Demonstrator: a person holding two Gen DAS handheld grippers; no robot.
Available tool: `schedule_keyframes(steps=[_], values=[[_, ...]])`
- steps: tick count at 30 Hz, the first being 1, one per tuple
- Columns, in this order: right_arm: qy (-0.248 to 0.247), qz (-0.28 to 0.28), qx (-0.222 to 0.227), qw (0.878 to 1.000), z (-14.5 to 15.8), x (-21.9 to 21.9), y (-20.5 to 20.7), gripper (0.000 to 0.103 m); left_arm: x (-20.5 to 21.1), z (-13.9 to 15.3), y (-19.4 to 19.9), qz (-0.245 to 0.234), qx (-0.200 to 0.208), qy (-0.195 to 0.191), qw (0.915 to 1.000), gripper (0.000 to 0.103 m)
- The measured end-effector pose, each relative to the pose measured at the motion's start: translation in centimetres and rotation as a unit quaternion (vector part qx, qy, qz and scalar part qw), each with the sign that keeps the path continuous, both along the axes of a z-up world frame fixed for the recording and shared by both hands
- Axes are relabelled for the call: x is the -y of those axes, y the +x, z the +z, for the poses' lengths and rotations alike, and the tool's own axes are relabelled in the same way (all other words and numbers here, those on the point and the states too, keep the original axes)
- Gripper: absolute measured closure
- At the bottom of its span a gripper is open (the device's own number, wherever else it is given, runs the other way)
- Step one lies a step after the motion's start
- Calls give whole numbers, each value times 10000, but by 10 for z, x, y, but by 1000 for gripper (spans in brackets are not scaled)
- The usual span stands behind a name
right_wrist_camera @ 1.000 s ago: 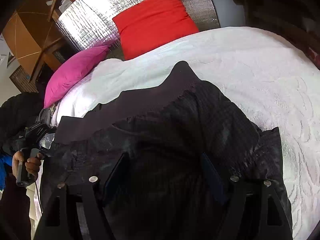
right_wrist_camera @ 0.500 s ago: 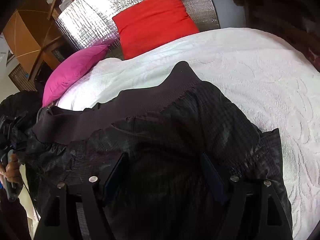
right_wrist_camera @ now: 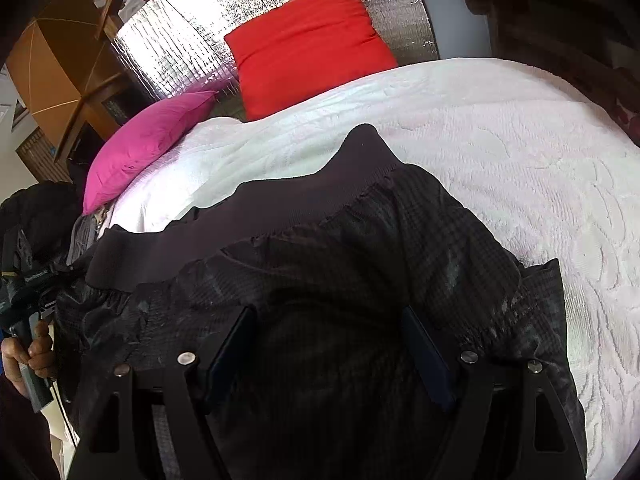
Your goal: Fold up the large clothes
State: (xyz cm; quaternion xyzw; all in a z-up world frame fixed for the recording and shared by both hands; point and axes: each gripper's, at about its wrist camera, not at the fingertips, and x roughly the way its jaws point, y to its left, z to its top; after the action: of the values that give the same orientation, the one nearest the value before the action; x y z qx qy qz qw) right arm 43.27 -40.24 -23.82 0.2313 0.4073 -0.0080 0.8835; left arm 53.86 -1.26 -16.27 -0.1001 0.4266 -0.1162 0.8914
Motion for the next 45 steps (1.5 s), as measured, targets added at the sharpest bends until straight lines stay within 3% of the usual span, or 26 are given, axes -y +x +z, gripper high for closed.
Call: schedule_keyframes(steps=[3, 5, 6, 9, 11, 13, 14, 18, 22, 26, 28, 29, 33, 36, 41, 45], values=[[-15, -4, 5, 10000, -1, 0, 1, 24, -17, -7, 3, 467, 223, 126, 9986, 83], [-46, 1, 11, 10000, -1, -1, 0, 24, -21, -29, 13, 627, -73, 181, 9978, 83], [-65, 0, 10, 10000, -1, -2, 0, 24, -17, -45, 18, 661, -270, 397, 9967, 82], [-108, 4, 3, 9999, -1, -3, 0, 24, -10, -67, 22, 704, -481, 657, 9942, 72], [-106, 12, 0, 9999, -1, -3, 0, 23, -22, -63, 18, 806, -416, 253, 9956, 66], [-97, 43, 11, 9999, -1, -3, 0, 22, -39, -54, 10, 1043, -342, -80, 9939, 48], [-105, 57, 13, 9999, 0, -3, 1, 22, -50, -47, 4, 1222, -264, -181, 9920, 43], [-88, 57, 29, 9999, -1, -4, 0, 21, -77, -24, -29, 1361, -236, -500, 9892, 41], [-89, 52, 32, 9999, -1, -4, 0, 21, -71, -16, -84, 1222, -437, -245, 9912, 36], [-106, 58, 55, 9999, 0, -4, -4, 21, -56, -34, -128, 1249, -315, 165, 9915, 28], [-146, 76, 35, 9999, 1, -5, -7, 21, -54, -55, -134, 1591, -437, 814, 9829, 26], [-187, 97, 11, 9998, 3, -6, -10, 21, -60, -70, -136, 1701, -539, 847, 9803, 22], [-46, 38, 50, 10000, 18, -1, -36, 21, -84, -72, -151, 1991, -745, -140, 9770, 23], [575, 151, 407, 9974, 35, 9, -67, 21, -83, -50, -175, 1997, -304, -101, 9793, 24], [1741, 440, 864, 9799, 52, 12, -129, 21, -66, -41, -217, 1464, -184, -988, 9841, 21], [2233, 514, 669, 9711, 40, -2, -163, 19, -38, -51, -233, 1011, -497, -1261, 9856, 20]])
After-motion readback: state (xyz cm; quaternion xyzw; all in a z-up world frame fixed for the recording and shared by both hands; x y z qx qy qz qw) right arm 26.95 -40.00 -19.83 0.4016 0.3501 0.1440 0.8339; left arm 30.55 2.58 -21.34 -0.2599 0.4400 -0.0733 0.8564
